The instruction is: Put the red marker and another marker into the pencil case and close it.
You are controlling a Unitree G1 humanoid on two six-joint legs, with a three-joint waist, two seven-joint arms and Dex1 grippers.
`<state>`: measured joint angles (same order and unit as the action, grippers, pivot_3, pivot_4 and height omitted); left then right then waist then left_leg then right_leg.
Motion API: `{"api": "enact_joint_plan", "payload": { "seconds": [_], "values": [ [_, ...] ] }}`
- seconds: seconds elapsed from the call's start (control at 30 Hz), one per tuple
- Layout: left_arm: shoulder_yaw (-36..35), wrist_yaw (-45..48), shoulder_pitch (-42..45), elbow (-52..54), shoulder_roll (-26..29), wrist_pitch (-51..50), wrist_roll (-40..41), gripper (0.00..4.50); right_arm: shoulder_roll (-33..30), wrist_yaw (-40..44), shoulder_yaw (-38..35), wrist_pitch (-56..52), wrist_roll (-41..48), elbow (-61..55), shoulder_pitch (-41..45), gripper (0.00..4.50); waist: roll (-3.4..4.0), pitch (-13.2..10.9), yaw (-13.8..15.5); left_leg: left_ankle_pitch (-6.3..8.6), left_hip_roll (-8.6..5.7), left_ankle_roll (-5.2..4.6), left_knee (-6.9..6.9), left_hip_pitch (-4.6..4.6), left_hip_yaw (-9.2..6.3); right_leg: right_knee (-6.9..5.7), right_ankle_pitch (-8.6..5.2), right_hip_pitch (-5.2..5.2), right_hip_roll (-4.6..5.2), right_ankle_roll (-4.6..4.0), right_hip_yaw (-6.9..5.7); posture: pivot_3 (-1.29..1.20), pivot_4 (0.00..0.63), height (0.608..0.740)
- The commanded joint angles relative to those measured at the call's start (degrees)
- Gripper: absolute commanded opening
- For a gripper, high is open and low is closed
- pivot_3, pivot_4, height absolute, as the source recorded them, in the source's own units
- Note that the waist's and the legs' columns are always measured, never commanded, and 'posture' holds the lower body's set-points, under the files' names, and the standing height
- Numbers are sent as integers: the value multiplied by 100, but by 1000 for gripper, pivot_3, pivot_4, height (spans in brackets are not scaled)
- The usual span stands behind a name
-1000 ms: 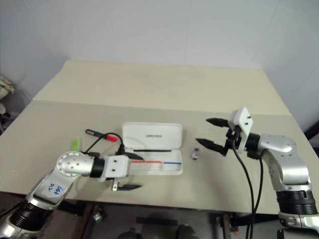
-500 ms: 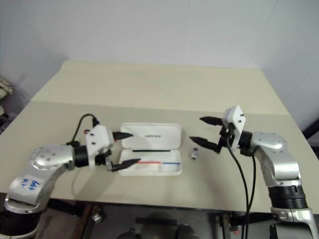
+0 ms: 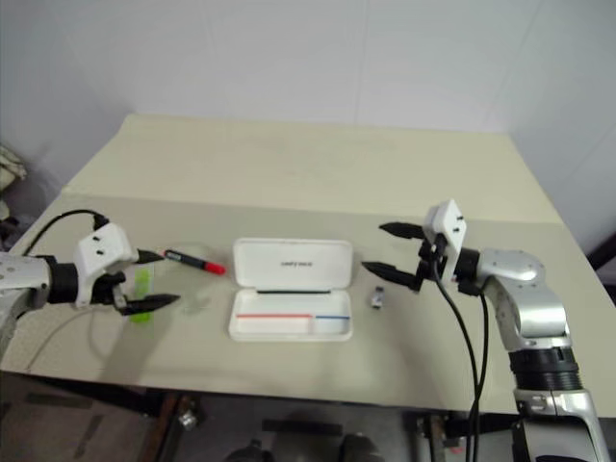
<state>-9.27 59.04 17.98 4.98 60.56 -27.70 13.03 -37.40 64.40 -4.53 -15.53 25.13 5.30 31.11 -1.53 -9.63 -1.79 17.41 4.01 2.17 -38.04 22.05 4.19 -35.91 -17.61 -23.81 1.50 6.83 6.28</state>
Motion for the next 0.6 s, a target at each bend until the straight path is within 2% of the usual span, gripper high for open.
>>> {"api": "enact_joint_plan", "payload": {
  "seconds": [0.03,0.23,0.6],
  "values": [
    [550,345,852,-1356,217,1018,-559,4447,21,20,-19,134,-11,4,117,4500,-1,0,25,0,-1,0,-3,0,-1,-4,-1,0,0,-2,-2,0,150,740],
    [1325,452,2407,-3429,-155,2479,-1327,4447,33,28,-43,186,-28,29,113,4500,-2,-1,15,-1,-1,1,-7,1,7,-8,1,-3,-1,2,-2,0,150,740],
    [1810,731,3366,-5153,-709,3215,-1859,4447,78,-29,-49,235,-66,30,30,4500,-2,-1,-2,-1,3,4,-3,14,33,-12,3,-17,1,5,4,0,150,740]
  ]
}}
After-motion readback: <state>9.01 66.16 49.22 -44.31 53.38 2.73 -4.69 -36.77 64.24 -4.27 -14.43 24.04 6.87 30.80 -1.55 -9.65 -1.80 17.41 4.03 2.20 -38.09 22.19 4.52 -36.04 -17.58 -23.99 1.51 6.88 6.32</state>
